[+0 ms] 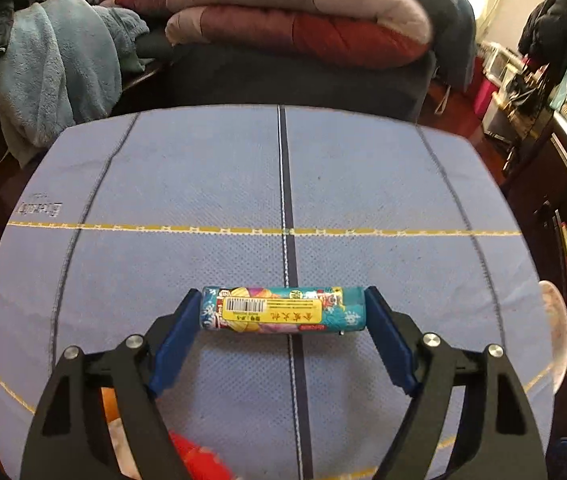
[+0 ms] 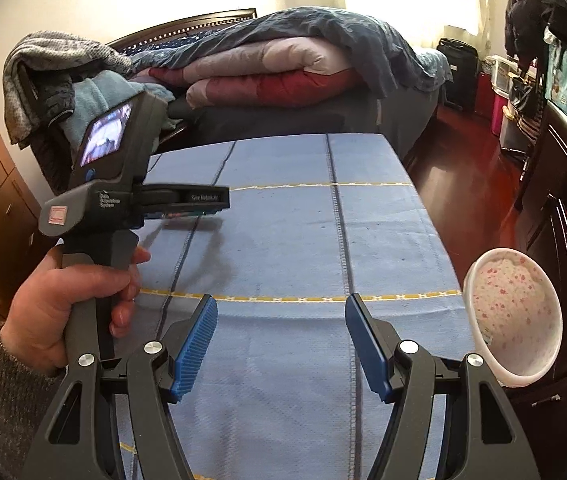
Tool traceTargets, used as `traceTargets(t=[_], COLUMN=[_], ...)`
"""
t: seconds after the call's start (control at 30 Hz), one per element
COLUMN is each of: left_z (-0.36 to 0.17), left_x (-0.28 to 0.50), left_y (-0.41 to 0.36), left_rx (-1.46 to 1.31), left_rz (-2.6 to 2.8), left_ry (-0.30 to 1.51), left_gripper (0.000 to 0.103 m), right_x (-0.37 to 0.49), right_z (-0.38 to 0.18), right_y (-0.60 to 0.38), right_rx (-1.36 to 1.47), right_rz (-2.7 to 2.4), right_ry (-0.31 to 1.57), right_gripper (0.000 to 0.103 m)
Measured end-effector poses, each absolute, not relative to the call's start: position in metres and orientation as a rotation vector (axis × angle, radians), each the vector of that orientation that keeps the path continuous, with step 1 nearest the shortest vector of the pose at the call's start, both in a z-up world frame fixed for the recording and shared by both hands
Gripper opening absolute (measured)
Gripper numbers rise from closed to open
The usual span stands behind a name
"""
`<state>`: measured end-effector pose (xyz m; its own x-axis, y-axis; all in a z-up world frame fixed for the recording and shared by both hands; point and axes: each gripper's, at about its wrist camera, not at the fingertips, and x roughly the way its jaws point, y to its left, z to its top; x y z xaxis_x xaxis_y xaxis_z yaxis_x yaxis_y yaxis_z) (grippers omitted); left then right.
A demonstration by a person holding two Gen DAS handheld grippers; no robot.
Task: Collect trash
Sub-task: 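Grasp the candy stick with the left gripper while the right gripper grasps the red-white wrapper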
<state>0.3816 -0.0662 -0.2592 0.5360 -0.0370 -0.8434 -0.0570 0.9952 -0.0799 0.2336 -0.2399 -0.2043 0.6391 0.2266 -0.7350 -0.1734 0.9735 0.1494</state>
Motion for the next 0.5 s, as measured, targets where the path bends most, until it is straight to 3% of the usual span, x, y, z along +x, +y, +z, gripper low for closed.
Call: traceTargets(t=[0.5], left_z=[-0.191], left_x=[0.325], left_y=[0.029], left_rx=[-0.154], left_rz=[0.113], left_ry=[0.841], left_gripper=[0.080], right_x=[0.247], right_z=[-0.219], right_y=[-0.154], right_rx=[0.054], right_rz=[0.404], right_ry=[0.894], right_gripper=[0.067])
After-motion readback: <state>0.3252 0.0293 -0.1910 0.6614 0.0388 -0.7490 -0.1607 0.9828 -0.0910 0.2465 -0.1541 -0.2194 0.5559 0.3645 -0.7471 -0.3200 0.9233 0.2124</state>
